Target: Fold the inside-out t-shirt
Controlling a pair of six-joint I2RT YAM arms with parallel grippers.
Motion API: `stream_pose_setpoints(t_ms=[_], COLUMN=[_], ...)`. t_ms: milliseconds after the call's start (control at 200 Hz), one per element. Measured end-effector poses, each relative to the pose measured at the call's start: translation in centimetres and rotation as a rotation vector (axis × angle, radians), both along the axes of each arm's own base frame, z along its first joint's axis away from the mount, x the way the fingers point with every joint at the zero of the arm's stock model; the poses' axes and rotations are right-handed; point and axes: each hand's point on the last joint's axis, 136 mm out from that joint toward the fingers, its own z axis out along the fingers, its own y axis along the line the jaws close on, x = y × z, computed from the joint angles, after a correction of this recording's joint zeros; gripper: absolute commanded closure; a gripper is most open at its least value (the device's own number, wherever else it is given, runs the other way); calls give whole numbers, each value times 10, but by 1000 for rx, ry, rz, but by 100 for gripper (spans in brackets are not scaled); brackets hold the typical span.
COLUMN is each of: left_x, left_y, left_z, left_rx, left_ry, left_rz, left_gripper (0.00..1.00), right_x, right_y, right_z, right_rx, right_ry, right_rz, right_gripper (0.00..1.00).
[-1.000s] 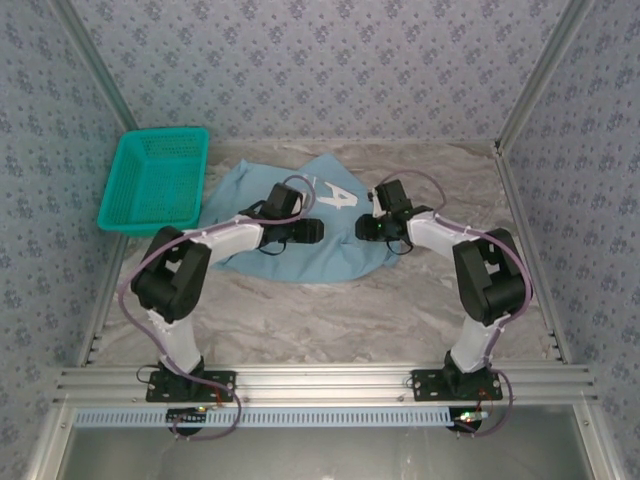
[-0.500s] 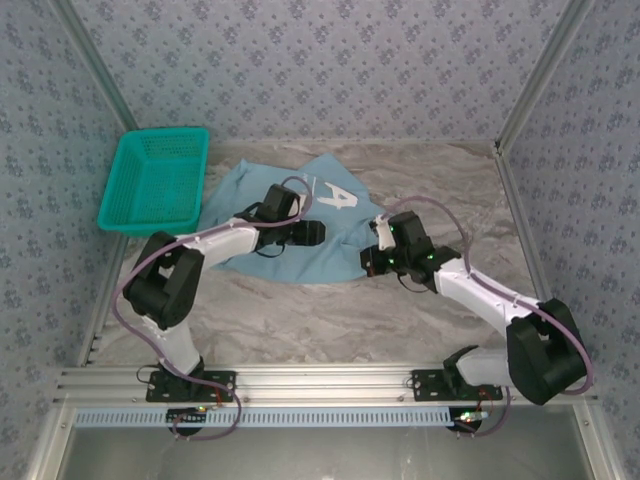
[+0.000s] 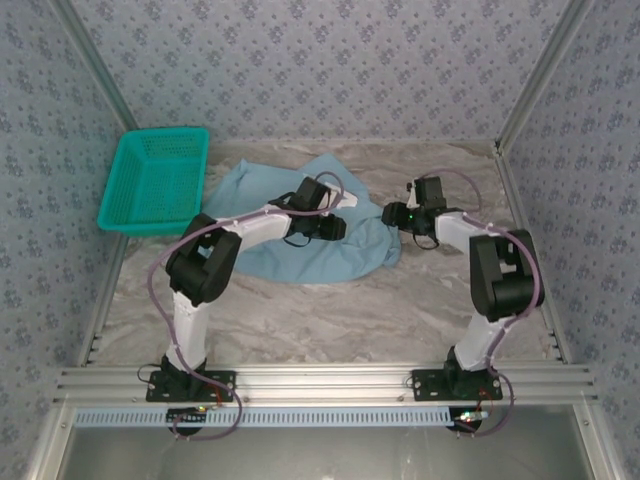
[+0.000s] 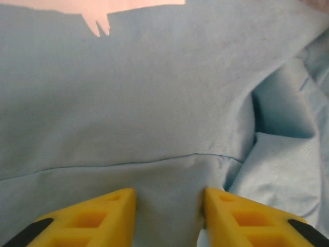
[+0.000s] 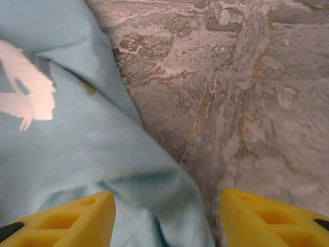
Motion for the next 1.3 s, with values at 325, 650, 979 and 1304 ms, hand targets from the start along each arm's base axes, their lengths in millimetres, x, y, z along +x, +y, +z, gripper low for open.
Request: stream_pose_setpoints(t_ms=[325, 650, 979, 1304], left_x=[-5, -61, -138, -154], left_y=[-1, 47, 88, 82], left_z=[0, 84, 57, 52], left_rx=[-16, -135, -114, -41], left_ry=[12, -181, -166, -239], left_rz=[-15, -41, -140, -254], left_gripper=[100, 100, 84, 36], right_x=[15, -39, -102, -121], right_y=[3, 23, 56, 86], right_z=[-6, 177, 154, 110], right_rx=[48, 183, 234, 192], right_ry=[8, -348, -151, -29], right_rz=[48, 218, 404, 561], right_gripper=[100, 100, 100, 100])
